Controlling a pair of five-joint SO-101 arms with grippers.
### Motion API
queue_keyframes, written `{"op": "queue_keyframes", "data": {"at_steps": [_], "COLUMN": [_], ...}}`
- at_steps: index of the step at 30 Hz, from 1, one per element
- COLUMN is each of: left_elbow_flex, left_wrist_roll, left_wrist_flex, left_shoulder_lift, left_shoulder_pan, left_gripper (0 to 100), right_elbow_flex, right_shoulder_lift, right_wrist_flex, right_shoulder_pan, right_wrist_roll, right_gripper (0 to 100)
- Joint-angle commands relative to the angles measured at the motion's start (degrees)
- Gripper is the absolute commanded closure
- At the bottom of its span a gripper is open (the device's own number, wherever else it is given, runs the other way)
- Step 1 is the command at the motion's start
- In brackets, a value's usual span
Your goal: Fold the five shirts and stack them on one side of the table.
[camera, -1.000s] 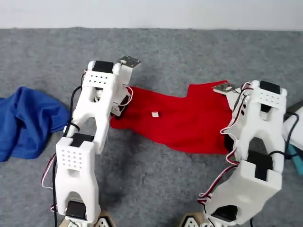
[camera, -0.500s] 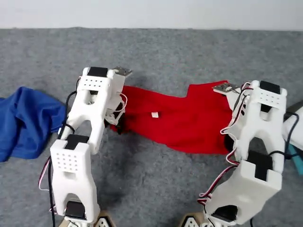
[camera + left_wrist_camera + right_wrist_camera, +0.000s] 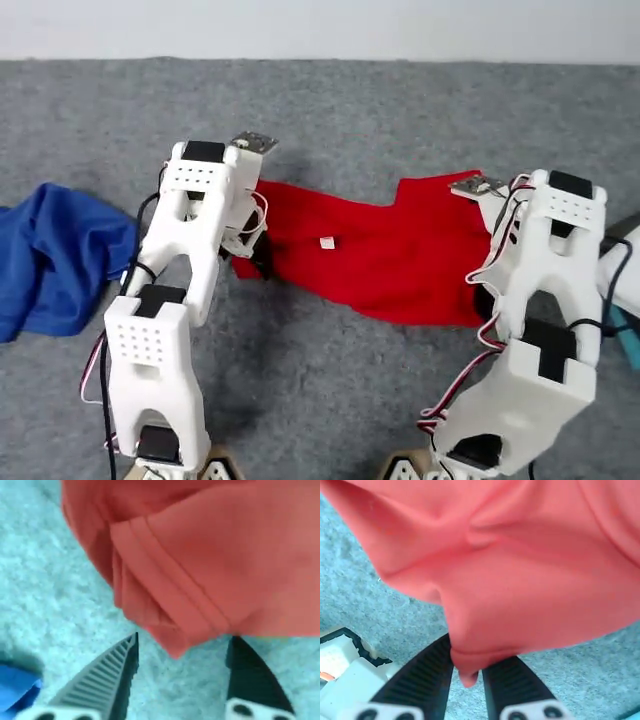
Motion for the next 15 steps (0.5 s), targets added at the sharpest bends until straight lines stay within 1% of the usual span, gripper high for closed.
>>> {"op": "queue_keyframes", "data": {"at_steps": [1, 5, 8, 15], "left_elbow_flex": [-0.48, -0.75, -2.15, -3.47], "left_wrist_roll": [0.7, 0.7, 0.7, 0.7], "left_wrist_flex": [-1.41, -1.32, -1.32, -0.18], "left_shoulder_lift": [1.93, 5.45, 6.24, 6.07], "left_shoulder_pan": [1.23, 2.73, 3.08, 2.99], "left_gripper": [80, 89, 99, 99], "right_elbow_flex": [-2.29, -2.29, -2.29, -2.29], "right_shoulder_lift": [-3.12, -3.12, -3.12, -3.12], "right_wrist_flex": [0.31, 0.66, 0.57, 0.75], "right_shoulder_pan": [-0.57, -0.48, -0.4, -0.4], "right_wrist_roll": [-0.26, -0.26, -0.35, -0.35], "right_gripper": [98.9, 98.8, 98.3, 98.3]}}
